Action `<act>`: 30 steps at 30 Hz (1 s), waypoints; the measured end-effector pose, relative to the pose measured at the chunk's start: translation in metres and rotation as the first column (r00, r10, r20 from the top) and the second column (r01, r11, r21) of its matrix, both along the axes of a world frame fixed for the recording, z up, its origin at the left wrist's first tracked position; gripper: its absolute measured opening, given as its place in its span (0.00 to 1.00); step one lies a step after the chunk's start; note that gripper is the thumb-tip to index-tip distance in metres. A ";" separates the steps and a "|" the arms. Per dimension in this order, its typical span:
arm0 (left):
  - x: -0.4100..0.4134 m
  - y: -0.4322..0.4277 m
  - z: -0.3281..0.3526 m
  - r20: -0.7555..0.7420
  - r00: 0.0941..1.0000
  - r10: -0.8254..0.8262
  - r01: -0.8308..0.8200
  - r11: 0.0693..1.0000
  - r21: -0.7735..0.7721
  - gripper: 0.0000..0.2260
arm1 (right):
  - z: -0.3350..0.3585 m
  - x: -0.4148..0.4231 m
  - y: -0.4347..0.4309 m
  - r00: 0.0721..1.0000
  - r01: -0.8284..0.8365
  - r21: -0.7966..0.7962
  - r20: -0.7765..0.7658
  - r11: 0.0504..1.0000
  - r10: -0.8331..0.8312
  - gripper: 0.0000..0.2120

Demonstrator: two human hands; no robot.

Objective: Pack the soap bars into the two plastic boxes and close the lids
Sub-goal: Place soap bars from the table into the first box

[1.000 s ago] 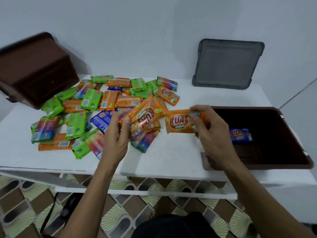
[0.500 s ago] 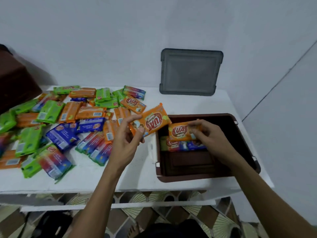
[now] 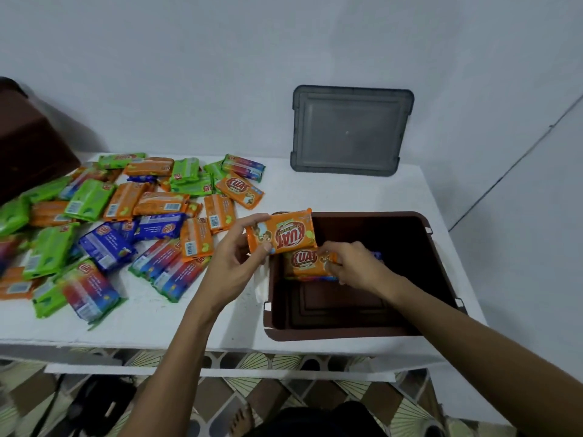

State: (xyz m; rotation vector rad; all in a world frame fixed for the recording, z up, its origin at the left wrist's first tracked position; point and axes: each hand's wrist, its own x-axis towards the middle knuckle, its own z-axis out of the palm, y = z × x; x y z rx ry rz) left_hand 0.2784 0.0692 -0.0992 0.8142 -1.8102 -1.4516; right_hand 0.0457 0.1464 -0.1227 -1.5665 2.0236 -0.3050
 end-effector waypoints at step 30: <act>-0.038 0.013 -0.019 0.380 0.797 0.469 -0.100 0.723 -0.683 0.11 | 0.022 -0.063 0.061 0.712 0.521 -0.130 0.611 0.843 -0.346 0.05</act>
